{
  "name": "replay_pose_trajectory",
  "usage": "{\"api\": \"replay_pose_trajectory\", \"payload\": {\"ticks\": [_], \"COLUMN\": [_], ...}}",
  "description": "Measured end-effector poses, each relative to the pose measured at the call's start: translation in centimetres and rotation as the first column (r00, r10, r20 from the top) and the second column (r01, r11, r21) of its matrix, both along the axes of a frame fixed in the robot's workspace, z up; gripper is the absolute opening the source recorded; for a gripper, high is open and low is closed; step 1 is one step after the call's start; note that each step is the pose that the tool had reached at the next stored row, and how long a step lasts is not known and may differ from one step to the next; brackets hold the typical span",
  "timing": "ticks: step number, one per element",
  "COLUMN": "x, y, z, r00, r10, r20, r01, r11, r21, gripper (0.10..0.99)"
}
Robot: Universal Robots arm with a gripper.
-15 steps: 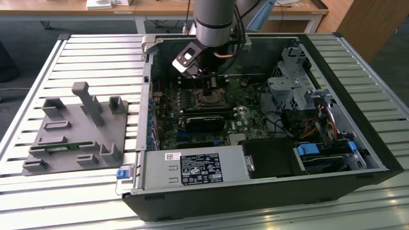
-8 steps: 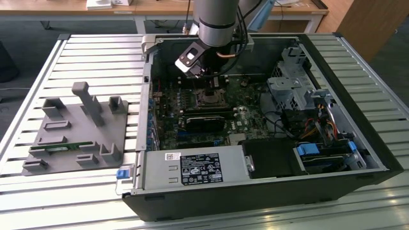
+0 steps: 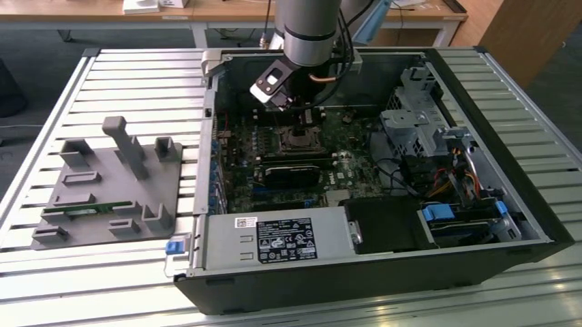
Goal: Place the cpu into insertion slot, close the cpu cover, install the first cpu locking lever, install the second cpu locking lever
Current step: 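Install the first cpu locking lever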
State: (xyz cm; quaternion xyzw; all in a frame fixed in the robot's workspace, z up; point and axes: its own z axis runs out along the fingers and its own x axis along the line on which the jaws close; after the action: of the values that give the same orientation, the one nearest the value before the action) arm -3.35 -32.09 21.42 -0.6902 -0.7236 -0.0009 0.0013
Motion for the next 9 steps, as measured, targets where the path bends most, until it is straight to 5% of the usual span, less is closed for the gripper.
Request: {"api": "replay_pose_trajectory", "payload": {"ticks": [9], "x": [0.0], "y": [0.0], "z": [0.77], "r00": [1.0], "r10": [0.0], "r20": [0.0001], "r01": [0.0], "r11": [1.0], "r21": [0.0], "gripper": [0.118]}}
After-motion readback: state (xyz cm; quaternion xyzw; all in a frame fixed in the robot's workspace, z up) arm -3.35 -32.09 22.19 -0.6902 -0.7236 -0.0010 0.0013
